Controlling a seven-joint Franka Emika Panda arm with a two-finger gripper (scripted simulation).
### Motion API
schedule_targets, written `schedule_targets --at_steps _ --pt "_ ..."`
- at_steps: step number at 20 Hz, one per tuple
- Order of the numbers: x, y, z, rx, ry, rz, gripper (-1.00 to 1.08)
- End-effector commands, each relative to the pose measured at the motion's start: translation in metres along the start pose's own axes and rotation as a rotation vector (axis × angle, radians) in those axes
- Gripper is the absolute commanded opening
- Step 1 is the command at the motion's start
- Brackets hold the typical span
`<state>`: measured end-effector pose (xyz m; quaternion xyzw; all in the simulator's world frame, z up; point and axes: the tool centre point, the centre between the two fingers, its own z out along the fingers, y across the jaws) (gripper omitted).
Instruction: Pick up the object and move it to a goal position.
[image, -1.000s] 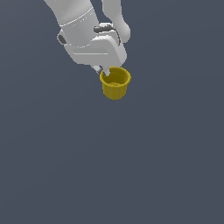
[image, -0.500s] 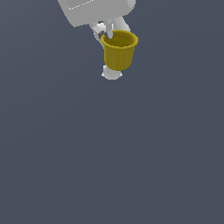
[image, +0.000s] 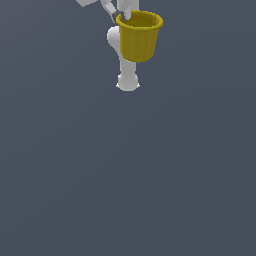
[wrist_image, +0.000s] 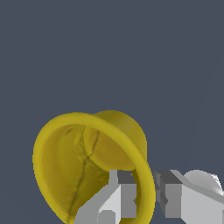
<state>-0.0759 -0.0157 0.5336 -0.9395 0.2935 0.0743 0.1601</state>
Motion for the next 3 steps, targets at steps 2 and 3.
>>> schedule_targets --at_steps 2,3 --pt "-0.0017 -0.0014 -0.0047 0.002 0.001 -0.001 -1.00" --pt "-0.0017 -0.0015 -0.0048 0.002 0.001 -0.001 -1.00"
